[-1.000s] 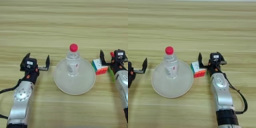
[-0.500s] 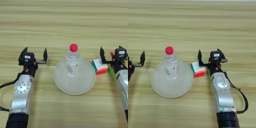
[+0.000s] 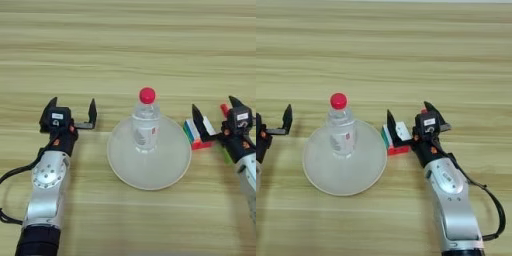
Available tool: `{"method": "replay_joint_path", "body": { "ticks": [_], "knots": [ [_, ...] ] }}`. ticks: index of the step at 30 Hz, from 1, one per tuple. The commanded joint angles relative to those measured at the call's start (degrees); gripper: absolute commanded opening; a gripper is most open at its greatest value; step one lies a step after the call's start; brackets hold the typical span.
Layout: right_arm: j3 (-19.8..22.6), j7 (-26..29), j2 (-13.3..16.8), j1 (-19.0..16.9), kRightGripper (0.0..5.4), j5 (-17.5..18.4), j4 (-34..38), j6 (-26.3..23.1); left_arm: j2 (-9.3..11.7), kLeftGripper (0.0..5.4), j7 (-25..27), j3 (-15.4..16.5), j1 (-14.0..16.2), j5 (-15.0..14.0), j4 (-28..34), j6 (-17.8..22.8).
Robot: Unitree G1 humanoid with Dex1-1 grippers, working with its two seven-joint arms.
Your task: Move the objects on the table
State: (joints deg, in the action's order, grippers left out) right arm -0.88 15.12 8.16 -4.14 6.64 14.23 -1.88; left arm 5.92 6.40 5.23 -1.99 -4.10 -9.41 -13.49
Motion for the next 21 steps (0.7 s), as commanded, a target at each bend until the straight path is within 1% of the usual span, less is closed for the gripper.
{"method": "replay_joint_path", "body": {
  "ticks": [1, 6, 8, 12, 16, 19, 21],
  "knots": [
    [-1.2, 4.0, 2.1, -0.2, 5.40, 2.6, 2.8, -1.6, -0.1, 5.37, -0.3, -0.4, -0.5, 0.6, -0.4, -0.2],
    [-2.3, 8.3, 3.9, -1.2, 5.40, 5.8, 5.0, -3.5, -0.1, 5.37, -0.3, -0.3, -0.4, 0.7, -0.3, -0.1],
    [-3.6, 10.3, 4.6, -1.8, 5.40, 6.9, 6.1, -4.5, -0.1, 5.37, -0.3, -0.3, -0.4, 0.6, -0.3, -0.1],
    [-5.3, 12.6, 6.3, -2.4, 5.40, 7.0, 7.1, -6.2, -0.2, 5.37, -0.3, -0.3, -0.4, 0.6, -0.3, -0.1],
    [-6.3, 15.3, 8.4, -3.4, 5.40, 7.3, 8.2, -6.5, -0.2, 5.37, -0.4, -0.2, -0.4, 0.6, -0.2, -0.1],
    [-7.1, 17.1, 9.2, -4.0, 5.40, 8.6, 9.0, -7.3, -0.2, 5.37, -0.5, -0.2, -0.5, 0.7, -0.3, -0.2],
    [-8.0, 17.8, 9.5, -3.8, 5.40, 8.4, 9.0, -7.4, -0.2, 5.37, -0.5, -0.2, -0.6, 0.7, -0.5, -0.3]
  ]
}}
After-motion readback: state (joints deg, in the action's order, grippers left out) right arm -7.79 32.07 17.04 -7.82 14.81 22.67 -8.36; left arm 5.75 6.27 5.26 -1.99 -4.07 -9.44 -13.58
